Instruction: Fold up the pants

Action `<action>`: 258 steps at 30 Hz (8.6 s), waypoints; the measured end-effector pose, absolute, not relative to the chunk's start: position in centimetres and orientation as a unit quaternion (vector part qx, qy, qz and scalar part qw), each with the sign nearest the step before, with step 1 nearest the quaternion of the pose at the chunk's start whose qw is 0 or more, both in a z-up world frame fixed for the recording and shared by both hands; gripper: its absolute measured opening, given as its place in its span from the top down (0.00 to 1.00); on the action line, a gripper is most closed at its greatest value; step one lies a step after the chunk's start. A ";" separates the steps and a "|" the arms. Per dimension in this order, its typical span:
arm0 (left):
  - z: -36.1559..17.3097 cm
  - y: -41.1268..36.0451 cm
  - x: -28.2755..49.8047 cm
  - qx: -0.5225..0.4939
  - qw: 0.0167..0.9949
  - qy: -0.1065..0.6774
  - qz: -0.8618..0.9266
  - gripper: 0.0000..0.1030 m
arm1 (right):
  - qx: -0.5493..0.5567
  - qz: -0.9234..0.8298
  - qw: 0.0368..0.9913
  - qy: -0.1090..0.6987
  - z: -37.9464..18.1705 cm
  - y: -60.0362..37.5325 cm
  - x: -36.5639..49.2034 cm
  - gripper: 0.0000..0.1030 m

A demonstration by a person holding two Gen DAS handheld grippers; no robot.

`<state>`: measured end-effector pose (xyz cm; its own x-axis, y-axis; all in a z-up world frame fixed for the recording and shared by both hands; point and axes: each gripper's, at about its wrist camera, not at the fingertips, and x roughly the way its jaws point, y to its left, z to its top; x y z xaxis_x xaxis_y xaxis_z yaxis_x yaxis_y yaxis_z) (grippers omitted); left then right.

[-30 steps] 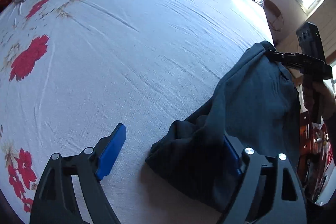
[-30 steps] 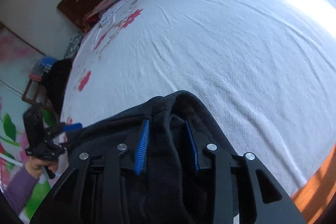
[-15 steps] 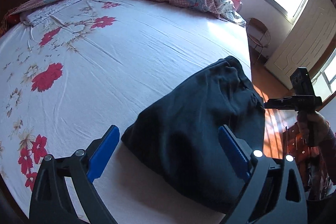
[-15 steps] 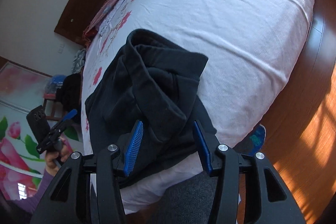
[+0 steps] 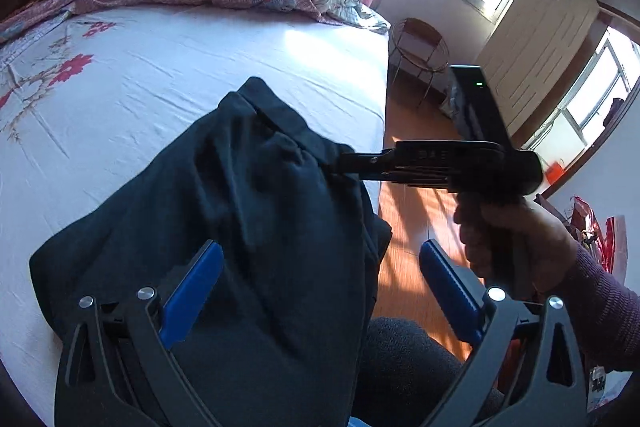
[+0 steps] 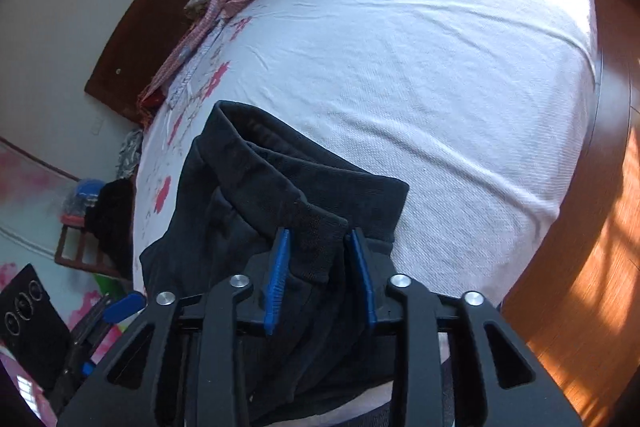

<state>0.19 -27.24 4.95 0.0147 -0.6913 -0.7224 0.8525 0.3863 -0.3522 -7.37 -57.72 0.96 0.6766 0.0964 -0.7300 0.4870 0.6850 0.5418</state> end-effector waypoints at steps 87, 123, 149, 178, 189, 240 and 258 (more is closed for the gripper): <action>1.8 -14.1 1.5 -0.004 0.746 0.477 -0.464 0.03 | 0.392 -0.093 0.830 0.384 0.9 -53.8 -10.6 0.53; 4.2 -14.5 4.4 0.168 0.777 0.376 -0.475 0.02 | 0.237 -0.156 0.866 0.413 3.4 -49.9 -6.1 0.37; -2.6 -13.2 20.8 0.208 0.684 0.472 -0.517 0.88 | 0.281 -0.193 0.792 0.506 -2.9 -52.9 -4.2 0.23; -6.4 -12.2 5.6 -0.259 0.673 0.573 -0.390 0.02 | 0.280 0.052 0.862 0.419 0.2 -59.5 -3.4 0.16; -6.4 -15.4 5.2 -0.215 0.664 0.587 -0.410 0.02 | 0.128 0.065 0.864 0.482 0.4 -53.5 -4.9 0.73; 4.9 1.7 15.8 -0.336 0.714 0.478 -0.385 0.80 | 0.391 0.206 0.801 0.403 3.5 -43.5 10.7 0.66; 2.4 9.9 11.6 -0.201 0.851 0.413 -0.255 0.14 | 0.366 0.154 0.821 0.411 4.0 -39.3 10.8 0.39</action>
<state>11.62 9.95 2.44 0.5280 -0.6000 -0.6010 0.2684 0.7893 -0.5522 10.81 -39.29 3.99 0.6153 0.5536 -0.5611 0.0469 0.6849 0.7271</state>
